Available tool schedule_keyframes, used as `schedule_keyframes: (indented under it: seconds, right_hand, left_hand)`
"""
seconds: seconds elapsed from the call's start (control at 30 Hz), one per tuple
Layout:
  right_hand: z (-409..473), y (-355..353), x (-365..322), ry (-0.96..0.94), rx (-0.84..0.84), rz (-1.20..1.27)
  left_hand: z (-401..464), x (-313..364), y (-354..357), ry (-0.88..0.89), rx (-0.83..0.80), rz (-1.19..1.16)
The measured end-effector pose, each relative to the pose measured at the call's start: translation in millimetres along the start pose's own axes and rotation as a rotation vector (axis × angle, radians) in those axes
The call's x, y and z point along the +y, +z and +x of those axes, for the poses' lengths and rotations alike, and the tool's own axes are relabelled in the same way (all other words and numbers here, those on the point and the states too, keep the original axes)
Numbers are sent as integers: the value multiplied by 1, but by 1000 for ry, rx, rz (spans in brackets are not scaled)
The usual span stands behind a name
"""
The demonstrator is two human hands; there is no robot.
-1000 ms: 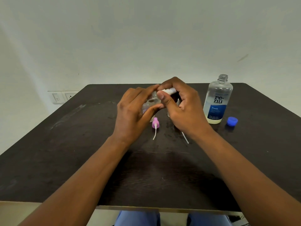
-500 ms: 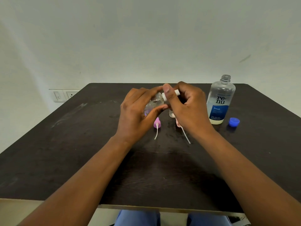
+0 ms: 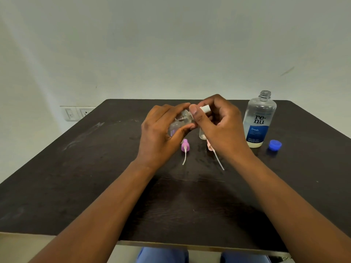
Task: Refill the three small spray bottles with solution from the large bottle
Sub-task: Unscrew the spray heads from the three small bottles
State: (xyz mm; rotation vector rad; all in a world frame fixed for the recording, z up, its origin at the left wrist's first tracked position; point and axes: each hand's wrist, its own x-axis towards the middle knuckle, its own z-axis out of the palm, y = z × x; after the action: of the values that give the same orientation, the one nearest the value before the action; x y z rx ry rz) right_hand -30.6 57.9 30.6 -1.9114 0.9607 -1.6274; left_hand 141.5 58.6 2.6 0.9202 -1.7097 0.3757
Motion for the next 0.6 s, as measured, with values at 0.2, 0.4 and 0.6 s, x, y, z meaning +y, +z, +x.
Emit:
schedule_keyframes:
  seconds: [0.2,0.4,0.6]
  right_hand:
    - [-1,-4,0,-162,-59,24]
    - [4,-9,-5,-248,-9,89]
    - [7,-12,-9,-160,266,307]
  left_hand:
    - [-2,5,0,0,-29,-40]
    - [-2,4,-6,-79,15,-89]
    - [0,-4,-11,-294,195,-95]
